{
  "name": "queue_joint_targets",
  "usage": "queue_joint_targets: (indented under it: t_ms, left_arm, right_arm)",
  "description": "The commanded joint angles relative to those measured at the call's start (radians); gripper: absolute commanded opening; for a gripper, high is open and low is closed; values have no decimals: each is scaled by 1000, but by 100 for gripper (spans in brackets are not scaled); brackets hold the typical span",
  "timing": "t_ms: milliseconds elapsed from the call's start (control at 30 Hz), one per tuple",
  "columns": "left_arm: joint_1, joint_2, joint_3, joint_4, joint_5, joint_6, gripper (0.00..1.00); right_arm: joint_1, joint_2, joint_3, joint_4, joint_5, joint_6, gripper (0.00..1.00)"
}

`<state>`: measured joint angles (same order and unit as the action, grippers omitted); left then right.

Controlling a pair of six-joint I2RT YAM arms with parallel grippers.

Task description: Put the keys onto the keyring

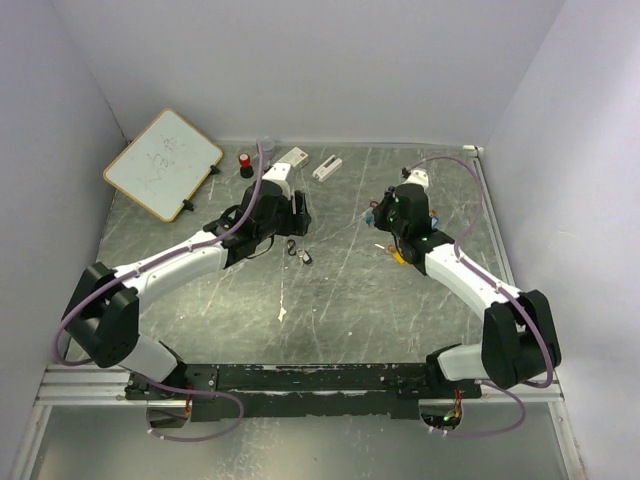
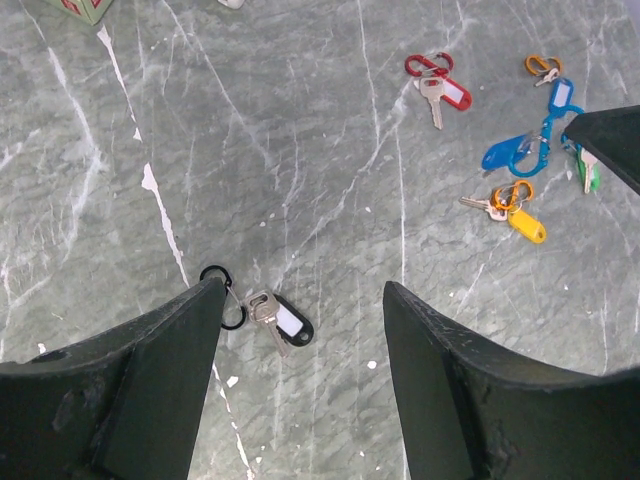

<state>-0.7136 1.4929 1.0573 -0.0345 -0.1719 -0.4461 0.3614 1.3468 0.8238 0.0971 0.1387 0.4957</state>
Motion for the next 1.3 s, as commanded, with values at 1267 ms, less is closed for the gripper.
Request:
queue_joint_targets:
  t_ms: [1267]
  left_arm:
    - [13,13,-11,-7,-8,-19,74]
  right_arm:
    - [-75,393,143,220,-258,4,0]
